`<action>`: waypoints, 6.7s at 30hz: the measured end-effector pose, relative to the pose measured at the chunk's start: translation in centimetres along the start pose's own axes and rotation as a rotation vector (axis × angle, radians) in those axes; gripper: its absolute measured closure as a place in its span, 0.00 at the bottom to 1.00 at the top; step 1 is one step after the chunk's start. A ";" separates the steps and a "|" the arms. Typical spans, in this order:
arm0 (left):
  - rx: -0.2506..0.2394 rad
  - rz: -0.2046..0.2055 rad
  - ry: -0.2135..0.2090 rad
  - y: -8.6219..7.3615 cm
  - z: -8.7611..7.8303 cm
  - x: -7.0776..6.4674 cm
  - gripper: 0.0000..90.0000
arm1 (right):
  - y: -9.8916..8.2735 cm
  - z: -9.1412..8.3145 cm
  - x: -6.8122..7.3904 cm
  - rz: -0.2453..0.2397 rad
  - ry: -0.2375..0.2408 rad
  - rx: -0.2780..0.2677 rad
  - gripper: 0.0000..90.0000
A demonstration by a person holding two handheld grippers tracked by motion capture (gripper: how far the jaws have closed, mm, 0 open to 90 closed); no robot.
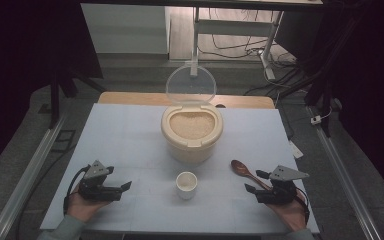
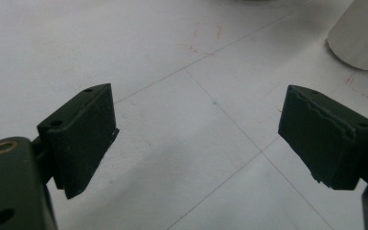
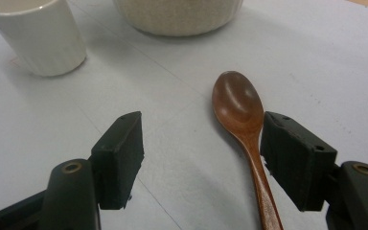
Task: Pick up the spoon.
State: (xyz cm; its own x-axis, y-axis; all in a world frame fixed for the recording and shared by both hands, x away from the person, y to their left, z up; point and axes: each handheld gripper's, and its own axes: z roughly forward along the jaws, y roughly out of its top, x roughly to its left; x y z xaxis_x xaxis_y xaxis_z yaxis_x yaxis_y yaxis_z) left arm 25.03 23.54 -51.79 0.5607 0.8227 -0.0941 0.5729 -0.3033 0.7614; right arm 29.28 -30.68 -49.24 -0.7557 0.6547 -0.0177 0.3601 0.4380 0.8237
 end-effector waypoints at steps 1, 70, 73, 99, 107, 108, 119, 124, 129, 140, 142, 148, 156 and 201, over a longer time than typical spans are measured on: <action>0.000 0.002 0.000 0.0 0.0 0.0 0.14 | 0.0 0.0 0.0 0.000 -0.002 0.000 0.36; 0.029 0.023 0.015 -0.3 0.2 0.0 0.13 | 4.6 -0.1 -4.0 0.051 -0.010 0.478 0.42; 0.028 0.025 0.014 -0.3 0.2 0.0 0.13 | 4.3 0.3 -4.0 0.051 -0.010 0.505 0.43; 0.038 0.038 0.013 -0.4 0.3 -0.1 0.13 | 2.5 2.7 -4.3 -0.002 -0.001 0.651 0.70; 0.041 0.039 0.013 -0.5 0.3 0.0 0.14 | 2.6 3.2 -4.1 -0.032 -0.003 0.672 0.77; 0.042 0.041 0.013 -0.5 0.3 -0.1 0.14 | 2.6 3.3 -4.1 -0.035 0.004 0.669 0.79; 0.047 0.046 0.016 -0.5 0.4 -0.1 0.14 | 2.7 3.6 -4.0 -0.047 0.002 0.672 0.89; 0.049 0.047 0.015 -0.5 0.4 -0.1 0.14 | 2.7 3.5 -4.0 -0.039 0.002 0.664 0.89; 0.050 0.047 0.015 -0.6 0.4 -0.1 0.14 | 2.7 3.3 -4.1 -0.028 0.007 0.646 0.89; 0.050 0.048 0.017 -0.6 0.4 0.0 0.14 | 3.8 1.3 -4.3 -0.001 0.041 0.517 0.89; 0.050 0.048 0.016 -0.6 0.4 0.0 0.14 | 4.1 0.9 -4.2 -0.005 0.048 0.498 0.89; 0.051 0.048 0.016 -0.5 0.4 -0.1 0.14 | 5.5 -0.2 -3.1 -0.033 0.093 0.427 0.89; 0.054 0.049 0.018 -0.5 0.5 -0.1 0.14 | 7.4 -0.6 -0.9 -0.088 0.175 0.354 0.89; 0.045 0.044 0.006 -0.4 0.4 -0.1 0.14 | 14.1 7.6 9.3 -0.334 0.388 0.316 0.89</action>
State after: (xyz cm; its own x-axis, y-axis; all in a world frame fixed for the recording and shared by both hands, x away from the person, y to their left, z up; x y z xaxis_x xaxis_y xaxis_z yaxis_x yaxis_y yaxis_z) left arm 24.95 23.35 -52.28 0.5824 0.8109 -0.0570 0.5740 -0.3606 0.7352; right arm 31.48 -13.69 -42.12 -0.9791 0.2030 0.0104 0.1685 0.7821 0.5999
